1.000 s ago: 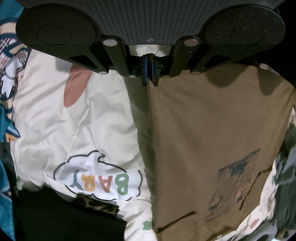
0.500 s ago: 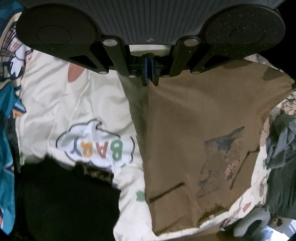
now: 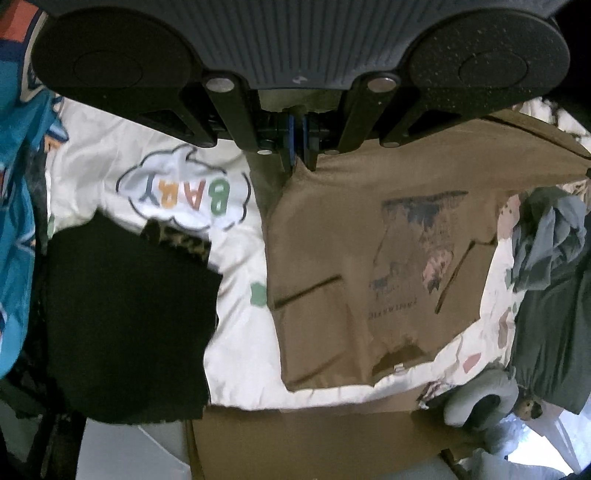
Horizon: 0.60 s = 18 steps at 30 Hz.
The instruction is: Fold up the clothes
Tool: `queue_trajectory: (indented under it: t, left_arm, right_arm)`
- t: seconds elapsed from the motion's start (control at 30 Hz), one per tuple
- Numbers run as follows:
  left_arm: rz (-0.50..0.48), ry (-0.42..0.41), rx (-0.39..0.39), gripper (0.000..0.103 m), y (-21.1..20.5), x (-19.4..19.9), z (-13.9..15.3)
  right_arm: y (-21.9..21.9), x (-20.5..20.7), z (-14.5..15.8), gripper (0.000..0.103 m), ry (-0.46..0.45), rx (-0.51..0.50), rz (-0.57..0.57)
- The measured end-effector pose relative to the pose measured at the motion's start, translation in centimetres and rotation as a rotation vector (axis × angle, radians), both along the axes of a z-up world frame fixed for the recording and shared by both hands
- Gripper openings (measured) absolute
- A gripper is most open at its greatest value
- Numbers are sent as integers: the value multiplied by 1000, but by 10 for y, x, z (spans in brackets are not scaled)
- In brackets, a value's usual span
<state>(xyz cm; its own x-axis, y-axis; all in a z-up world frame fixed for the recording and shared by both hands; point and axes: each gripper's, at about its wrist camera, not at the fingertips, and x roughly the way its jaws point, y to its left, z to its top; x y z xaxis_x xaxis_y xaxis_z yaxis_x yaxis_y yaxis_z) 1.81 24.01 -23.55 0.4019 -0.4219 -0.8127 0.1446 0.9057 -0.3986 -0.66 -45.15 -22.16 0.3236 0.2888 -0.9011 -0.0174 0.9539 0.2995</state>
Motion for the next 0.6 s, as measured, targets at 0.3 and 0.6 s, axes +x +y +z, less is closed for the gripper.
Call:
queue_trajectory:
  t: [0.3,0.6]
  left_arm:
    - [-20,-58,-6,2,-16,26,22]
    - [-13,-58,16,2,-30,45,31]
  right_arm:
    - [8,26,26,2,-22,-48,2]
    - [8,47,35,2,-70,-64,17]
